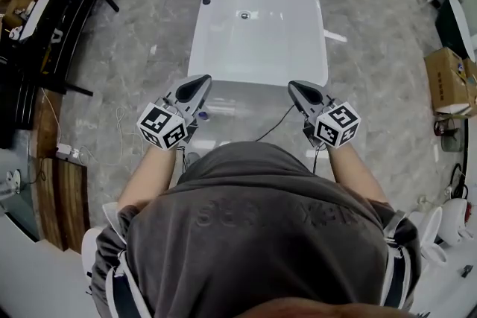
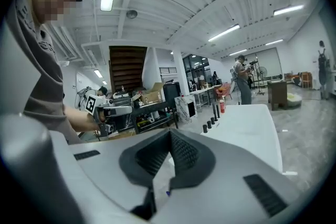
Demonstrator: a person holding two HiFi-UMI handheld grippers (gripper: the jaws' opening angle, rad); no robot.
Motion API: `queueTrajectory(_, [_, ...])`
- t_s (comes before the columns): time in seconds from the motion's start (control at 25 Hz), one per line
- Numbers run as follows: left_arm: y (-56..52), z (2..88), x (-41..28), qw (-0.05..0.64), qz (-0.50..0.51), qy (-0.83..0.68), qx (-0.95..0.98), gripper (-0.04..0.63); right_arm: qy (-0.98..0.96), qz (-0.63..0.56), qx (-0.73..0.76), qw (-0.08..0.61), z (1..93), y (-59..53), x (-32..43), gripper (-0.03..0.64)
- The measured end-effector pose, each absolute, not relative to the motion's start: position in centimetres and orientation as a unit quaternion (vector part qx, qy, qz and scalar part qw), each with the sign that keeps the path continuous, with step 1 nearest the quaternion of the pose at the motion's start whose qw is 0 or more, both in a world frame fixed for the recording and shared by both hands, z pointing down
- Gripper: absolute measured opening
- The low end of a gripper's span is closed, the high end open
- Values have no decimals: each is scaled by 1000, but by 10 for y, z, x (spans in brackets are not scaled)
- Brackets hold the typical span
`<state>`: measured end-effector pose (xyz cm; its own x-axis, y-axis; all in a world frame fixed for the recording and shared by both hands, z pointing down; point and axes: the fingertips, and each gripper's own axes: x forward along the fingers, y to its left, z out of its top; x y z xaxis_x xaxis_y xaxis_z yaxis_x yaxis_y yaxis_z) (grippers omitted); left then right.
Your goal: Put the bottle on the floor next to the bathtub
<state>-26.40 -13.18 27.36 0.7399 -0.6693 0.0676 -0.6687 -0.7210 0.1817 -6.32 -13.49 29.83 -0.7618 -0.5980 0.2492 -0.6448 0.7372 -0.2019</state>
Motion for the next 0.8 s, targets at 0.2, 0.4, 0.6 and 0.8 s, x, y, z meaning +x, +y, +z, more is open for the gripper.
queueTrajectory(0.2, [-127, 277, -266, 100, -1, -367, 925, 6, -931, 144, 325, 81, 301, -134, -73, -9])
queueTrajectory(0.4, [-122, 276, -262, 101, -2, -367, 925, 6, -932, 146, 323, 81, 300, -128, -72, -9])
queueTrajectory(0.6, [-117, 273, -262, 98, -3, -368, 925, 6, -930, 148, 326, 82, 302, -124, -70, -9])
queueTrajectory(0.8, [-116, 273, -267, 100, -7, -374, 922, 6, -930, 145, 325, 86, 301, -125, -72, -9])
